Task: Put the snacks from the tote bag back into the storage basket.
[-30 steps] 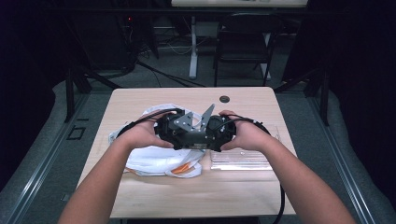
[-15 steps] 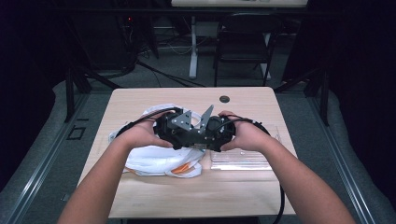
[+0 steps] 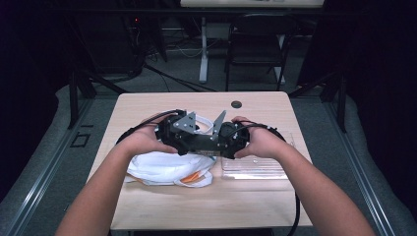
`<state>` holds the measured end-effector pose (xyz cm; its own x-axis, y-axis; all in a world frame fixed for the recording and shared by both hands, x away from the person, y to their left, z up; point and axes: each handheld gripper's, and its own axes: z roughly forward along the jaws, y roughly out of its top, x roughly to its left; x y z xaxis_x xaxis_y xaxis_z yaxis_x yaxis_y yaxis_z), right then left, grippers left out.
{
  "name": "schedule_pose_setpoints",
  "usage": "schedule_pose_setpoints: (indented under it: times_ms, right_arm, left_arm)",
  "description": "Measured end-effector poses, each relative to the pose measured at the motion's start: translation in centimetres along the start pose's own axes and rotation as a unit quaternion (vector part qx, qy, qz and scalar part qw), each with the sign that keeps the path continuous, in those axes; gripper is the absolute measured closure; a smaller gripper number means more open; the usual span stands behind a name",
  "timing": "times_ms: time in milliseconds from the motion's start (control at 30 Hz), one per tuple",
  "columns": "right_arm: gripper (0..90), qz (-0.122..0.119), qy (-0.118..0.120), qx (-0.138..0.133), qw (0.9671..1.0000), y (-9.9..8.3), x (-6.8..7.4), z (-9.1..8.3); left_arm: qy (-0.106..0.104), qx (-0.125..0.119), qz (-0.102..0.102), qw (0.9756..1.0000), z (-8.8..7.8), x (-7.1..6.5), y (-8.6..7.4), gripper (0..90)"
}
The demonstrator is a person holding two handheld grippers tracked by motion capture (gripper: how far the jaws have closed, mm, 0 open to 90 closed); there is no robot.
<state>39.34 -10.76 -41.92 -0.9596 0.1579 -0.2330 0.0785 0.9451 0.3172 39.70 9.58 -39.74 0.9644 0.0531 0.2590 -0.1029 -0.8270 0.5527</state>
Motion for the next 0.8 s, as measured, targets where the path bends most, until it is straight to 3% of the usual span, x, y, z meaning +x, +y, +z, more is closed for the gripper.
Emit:
schedule_pose_setpoints:
  times_ms: [433, 800]
  right_arm:
    - [42.6, -0.005, 0.003, 0.003, 1.0, -0.6, -0.5, 0.3]
    - [42.6, -0.002, 0.0, 0.003, 1.0, -1.3, -1.0, 0.0]
  left_arm:
    - [0.027, 0.014, -0.025, 0.9992, -1.6, 0.0, -2.1, 32.8]
    - [0.032, 0.032, -0.056, 0.9974, -2.0, -0.2, -4.3, 34.8]
